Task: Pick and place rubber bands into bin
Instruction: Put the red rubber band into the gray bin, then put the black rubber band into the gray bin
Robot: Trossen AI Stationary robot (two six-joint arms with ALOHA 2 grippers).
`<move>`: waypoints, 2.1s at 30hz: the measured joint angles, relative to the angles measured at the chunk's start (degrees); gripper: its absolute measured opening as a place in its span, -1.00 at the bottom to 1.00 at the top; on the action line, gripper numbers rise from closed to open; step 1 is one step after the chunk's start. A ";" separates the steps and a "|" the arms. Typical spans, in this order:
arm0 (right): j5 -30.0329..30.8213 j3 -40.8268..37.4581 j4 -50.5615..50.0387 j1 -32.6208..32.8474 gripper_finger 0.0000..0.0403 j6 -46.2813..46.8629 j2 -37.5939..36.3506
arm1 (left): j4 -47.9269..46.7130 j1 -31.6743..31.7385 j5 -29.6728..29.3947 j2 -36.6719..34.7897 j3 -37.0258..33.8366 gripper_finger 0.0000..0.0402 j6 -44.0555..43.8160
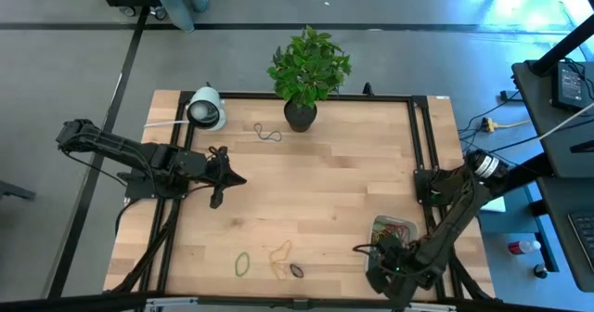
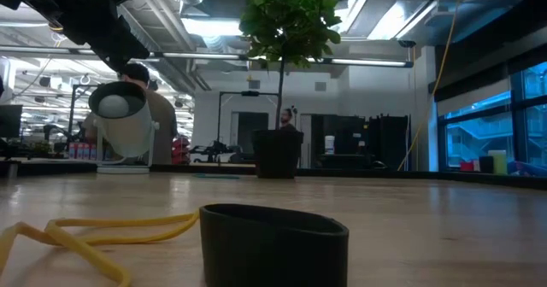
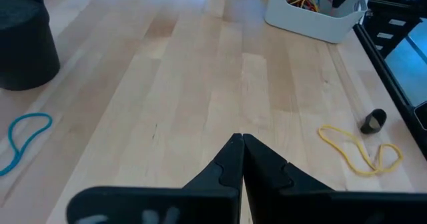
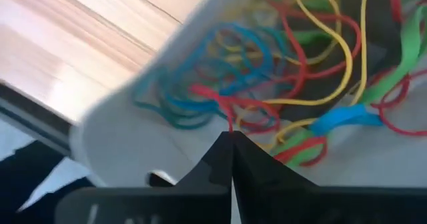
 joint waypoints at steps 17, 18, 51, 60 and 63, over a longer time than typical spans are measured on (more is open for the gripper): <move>-5.33 1.15 -2.31 1.03 -0.22 6.99 -0.43 | -0.04 -0.01 -0.17 0.00 -0.02 -0.96 -0.02; -5.33 1.43 -2.88 1.03 -0.17 6.86 -0.77 | -0.02 -0.02 -0.17 0.00 0.00 -0.96 -0.02; 15.44 2.47 -27.28 0.52 -0.98 -16.72 -18.88 | -8.90 -11.81 -3.00 39.34 30.69 -0.90 4.78; 15.75 1.53 -30.58 0.52 -0.86 -16.60 -18.97 | -15.51 -14.17 -2.04 55.53 48.23 -0.81 10.69; 15.76 1.55 -31.13 0.52 -0.87 -16.79 -18.95 | -15.49 -14.20 -0.09 60.76 53.29 -0.69 13.33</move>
